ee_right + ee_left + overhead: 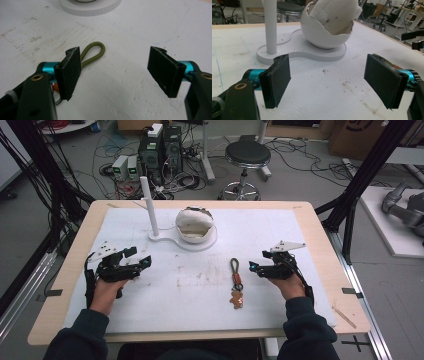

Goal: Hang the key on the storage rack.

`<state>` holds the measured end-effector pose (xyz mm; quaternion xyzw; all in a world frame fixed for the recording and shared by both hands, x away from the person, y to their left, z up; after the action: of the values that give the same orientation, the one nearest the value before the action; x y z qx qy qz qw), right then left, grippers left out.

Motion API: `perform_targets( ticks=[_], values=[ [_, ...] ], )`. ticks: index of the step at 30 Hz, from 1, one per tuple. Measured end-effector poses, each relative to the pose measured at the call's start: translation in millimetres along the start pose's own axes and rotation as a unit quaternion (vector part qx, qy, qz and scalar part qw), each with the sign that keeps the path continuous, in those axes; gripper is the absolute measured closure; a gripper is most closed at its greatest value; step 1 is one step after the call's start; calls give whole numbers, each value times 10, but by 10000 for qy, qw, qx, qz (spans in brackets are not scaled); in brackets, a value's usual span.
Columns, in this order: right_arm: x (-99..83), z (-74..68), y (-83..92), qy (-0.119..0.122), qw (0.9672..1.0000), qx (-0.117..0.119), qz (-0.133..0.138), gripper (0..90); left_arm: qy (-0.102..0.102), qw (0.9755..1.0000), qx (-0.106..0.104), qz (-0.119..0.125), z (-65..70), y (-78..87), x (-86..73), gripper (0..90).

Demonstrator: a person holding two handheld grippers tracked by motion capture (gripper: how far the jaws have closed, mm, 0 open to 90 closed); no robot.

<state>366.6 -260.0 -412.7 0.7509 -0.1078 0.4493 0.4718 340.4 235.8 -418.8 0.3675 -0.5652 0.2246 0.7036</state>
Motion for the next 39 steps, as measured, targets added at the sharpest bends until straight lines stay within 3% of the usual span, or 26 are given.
perform_targets(
  ticks=[1, 2, 3, 7, 15, 23, 32, 33, 35, 39],
  values=[
    [-23, -11, -12, 4, 10000, 83, -54, 389, 0, 10000, 13, 17, 0, 3, 2, 210],
    [-23, -11, -12, 4, 10000, 83, -54, 389, -16, 10000, 41, 25, -1, 8, 4, 210],
    [-35, -18, -15, 44, 9997, 187, -137, 462, -10, 10000, 74, 51, -1, 10, 8, 210],
    [-77, -61, -49, 96, 9985, 401, -353, 570, -44, 9999, 132, 47, -1, 27, 18, 210],
    [-139, -117, -187, -135, 9956, 543, -755, 589, -78, 9998, 159, -3, 29, 11, 14, 211],
    [-133, -303, -368, 17, 9920, 667, -1074, 549, -50, 9998, 168, -35, 14, 16, -5, 211],
    [-136, -355, -431, -127, 9890, 791, -1244, 540, -13, 9999, 164, -44, 19, 18, -16, 212],
    [-145, -371, -448, -66, 9875, 820, -1347, 518, -12, 9998, 170, -47, 16, 18, -17, 212],
    [-154, -436, -452, 229, 9886, 685, -1325, 502, 1, 9999, 150, -59, 11, 17, -19, 212],
    [-156, -461, -445, 458, 9883, 538, -1350, 564, 13, 9999, 151, -64, 16, 1, -23, 213]
  ],
)
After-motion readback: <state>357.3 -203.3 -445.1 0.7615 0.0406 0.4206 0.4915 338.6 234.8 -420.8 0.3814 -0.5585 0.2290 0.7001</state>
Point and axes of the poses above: each handheld gripper's, and its own axes: y roughly backward along the jaws, x roughly out of its top, z roughly to its right, the point moved 1 cm from there along -y, roughly forward along the jaws, and after that the axes turned 8 degrees about -y, right-handed, at the moved point
